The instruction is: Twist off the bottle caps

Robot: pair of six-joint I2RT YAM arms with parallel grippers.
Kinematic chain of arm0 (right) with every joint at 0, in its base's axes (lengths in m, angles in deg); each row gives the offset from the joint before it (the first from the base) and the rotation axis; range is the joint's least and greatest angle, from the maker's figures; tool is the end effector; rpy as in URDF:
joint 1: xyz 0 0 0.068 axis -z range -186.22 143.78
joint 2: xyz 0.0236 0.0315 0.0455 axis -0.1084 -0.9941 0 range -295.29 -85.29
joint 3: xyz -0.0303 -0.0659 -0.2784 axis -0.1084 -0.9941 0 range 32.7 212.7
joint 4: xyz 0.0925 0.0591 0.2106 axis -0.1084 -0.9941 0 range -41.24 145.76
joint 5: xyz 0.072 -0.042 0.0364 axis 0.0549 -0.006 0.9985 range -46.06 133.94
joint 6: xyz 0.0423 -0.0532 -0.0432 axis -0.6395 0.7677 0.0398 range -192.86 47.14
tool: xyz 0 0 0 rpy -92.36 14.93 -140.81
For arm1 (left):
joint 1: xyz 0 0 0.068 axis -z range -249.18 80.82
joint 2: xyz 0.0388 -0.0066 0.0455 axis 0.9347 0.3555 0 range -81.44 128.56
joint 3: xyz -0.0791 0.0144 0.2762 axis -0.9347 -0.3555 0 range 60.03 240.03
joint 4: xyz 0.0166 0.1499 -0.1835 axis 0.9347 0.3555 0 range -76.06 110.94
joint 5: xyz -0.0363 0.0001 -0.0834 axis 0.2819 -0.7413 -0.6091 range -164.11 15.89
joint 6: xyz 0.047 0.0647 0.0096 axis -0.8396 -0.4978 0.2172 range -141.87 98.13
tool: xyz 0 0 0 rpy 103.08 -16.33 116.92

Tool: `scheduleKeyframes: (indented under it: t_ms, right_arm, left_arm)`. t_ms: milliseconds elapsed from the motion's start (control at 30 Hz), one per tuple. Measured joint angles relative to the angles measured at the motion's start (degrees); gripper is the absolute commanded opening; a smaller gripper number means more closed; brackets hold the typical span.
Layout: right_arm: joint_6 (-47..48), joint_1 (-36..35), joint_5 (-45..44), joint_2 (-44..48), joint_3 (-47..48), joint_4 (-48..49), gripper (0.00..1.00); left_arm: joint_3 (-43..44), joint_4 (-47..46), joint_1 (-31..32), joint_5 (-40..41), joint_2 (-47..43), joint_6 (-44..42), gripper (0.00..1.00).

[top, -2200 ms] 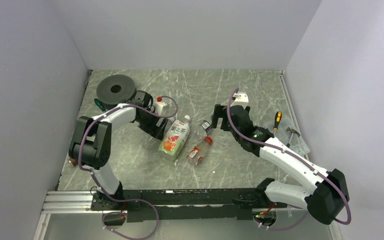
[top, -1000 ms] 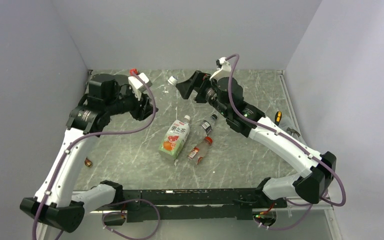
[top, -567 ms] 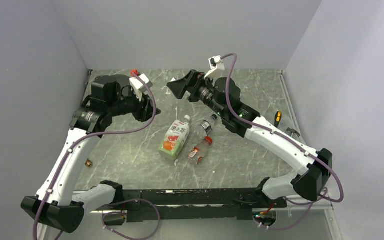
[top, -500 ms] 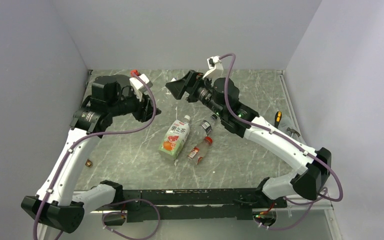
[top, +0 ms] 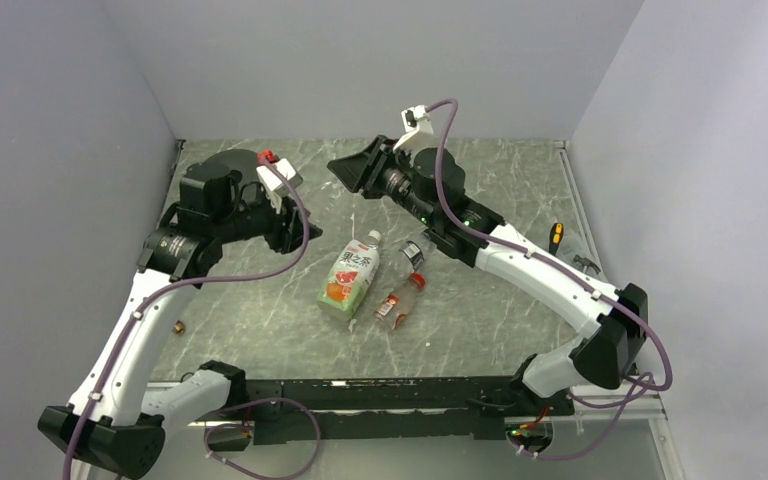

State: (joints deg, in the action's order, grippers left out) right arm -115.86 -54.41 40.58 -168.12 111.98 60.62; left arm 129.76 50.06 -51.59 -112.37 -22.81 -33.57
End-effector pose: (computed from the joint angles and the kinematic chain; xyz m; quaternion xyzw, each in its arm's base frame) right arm 0.2373 0.2590 0.4403 -0.0107 0.6989 0.4964 0.5149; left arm 0.1727 -0.0999 0.3985 0.3718 0.7265 -0.3021 0.4927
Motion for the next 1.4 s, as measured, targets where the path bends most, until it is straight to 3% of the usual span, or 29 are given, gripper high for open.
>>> scheduleKeyframes:
  t_ms: [67,100,433,667,833,1067,1133,1200,1267,1400]
  right_arm:
    - [-0.09,-0.02,0.33,-0.02,0.07,0.04,0.05]
    - [0.02,-0.04,0.46,-0.02,0.07,0.04,0.04]
    - [8.20,-7.19,-2.62,0.37,-0.90,0.57,0.02]
    - [15.45,-11.91,-6.29,2.95,-4.55,3.30,0.01]
    - [17.68,-13.14,-7.26,4.57,-6.47,5.84,0.01]
    - [18.38,-13.84,-5.27,6.19,-7.93,7.87,0.03]
    - [18.64,-13.92,-4.96,6.58,-8.46,8.15,0.17]
    - [18.88,-13.97,-4.87,6.71,-8.66,8.17,0.44]
    - [19.02,-14.01,-5.05,6.71,-8.66,8.00,0.62]
    - [19.15,-14.01,-7.67,6.58,-8.24,7.63,0.71]
  left_arm:
    - [-0.17,-0.28,0.02,0.02,-0.31,0.68,0.91]
    - [-0.22,-0.52,0.02,-0.11,-0.37,1.16,0.98]
    - [-2.05,-5.31,0.04,-5.86,-1.20,8.09,0.99]
    - [-4.26,-4.61,0.04,-13.33,-3.30,9.68,0.74]
    - [-4.26,-3.17,0.02,-16.44,-3.43,9.33,0.68]
    - [-4.26,-2.43,-0.13,-17.00,-4.13,9.14,0.28]
    - [-4.24,-2.29,-0.17,-17.18,-4.15,9.09,0.26]
    - [-4.24,-1.95,-0.20,-17.29,-3.89,8.61,0.23]
    - [-4.09,-1.57,-0.24,-17.35,-3.58,8.09,0.17]
    - [-4.04,-0.37,0.11,-17.09,-3.19,7.34,0.11]
